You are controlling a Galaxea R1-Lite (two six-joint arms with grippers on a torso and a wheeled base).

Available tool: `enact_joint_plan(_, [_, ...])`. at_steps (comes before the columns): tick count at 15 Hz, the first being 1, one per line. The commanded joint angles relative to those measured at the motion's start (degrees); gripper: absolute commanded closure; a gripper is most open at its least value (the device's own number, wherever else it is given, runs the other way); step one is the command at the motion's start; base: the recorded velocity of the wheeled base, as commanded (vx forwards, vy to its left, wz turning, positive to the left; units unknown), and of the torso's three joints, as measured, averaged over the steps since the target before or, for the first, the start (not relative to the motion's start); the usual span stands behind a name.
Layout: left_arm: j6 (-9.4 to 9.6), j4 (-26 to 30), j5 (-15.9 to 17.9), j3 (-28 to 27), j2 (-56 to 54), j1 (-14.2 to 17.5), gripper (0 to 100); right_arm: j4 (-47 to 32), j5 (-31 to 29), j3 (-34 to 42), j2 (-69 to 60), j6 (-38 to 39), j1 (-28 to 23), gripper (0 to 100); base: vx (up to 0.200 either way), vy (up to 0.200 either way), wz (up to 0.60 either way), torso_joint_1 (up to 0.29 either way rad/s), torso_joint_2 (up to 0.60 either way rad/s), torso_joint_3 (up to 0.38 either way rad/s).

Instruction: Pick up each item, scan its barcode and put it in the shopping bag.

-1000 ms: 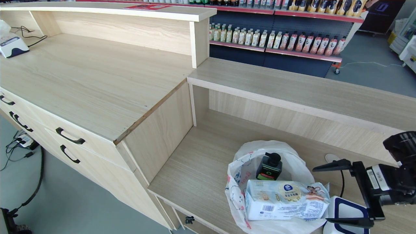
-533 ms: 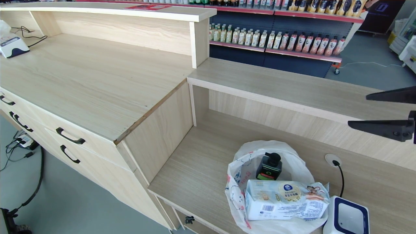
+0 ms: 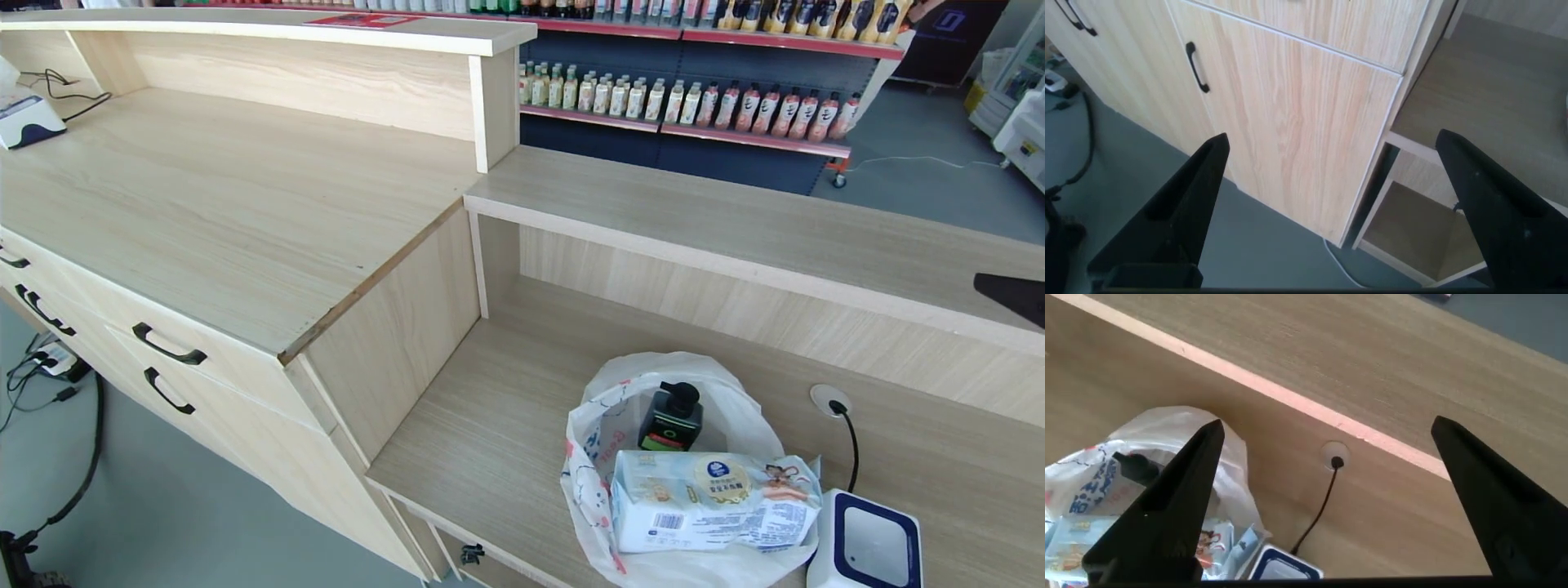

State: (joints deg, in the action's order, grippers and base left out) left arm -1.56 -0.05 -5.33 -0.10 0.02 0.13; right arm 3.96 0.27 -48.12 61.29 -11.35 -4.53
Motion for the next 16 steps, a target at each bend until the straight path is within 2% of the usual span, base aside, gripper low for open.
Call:
enact_joint_plan(1, [-0.02, -0.04, -0.03, 0.01, -0.02, 0.04, 0, 0.34, 0.08, 1.01, -1.35, 0.01, 0.32, 0, 0.000, 0.000, -0.60, -0.095, 0.21, 0.134])
enact_joint_plan(3, [-0.11, -0.04, -0.03, 0.01, -0.02, 0.04, 0, 0.43, 2.37, 1.27, -2.06, -0.08, 0.76, 0, 0.000, 0.000, -0.60, -0.002, 0.05, 0.027])
enact_joint_plan(6, [-0.02, -0.04, -0.03, 0.10, -0.02, 0.04, 0, 0.43, 2.46, 1.45, -2.14, -0.08, 1.02, 0, 0.000, 0.000, -0.60, -0.009, 0.01, 0.010])
enact_joint_plan(11, [-0.02, -0.04, 0.05, 0.01, -0.02, 0.04, 0, 1.22, 2.10, 5.67, -4.69, 0.45, -2.41, 0, 0.000, 0.000, -0.60, 0.003, 0.00, 0.002])
enact_joint_plan(13, [-0.02, -0.04, -0.03, 0.01, -0.02, 0.04, 0, 3.16, 2.02, 13.14, -8.38, 1.77, -3.90, 0, 0.000, 0.000, 0.00, 0.000, 0.00, 0.000])
enact_joint_plan(16, [-0.02, -0.04, 0.05, 0.01, -0.02, 0.04, 0, 4.83, 2.10, 29.57, -20.43, 6.78, -4.34, 0, 0.000, 0.000, 0.00, 0.000, 0.00, 0.000])
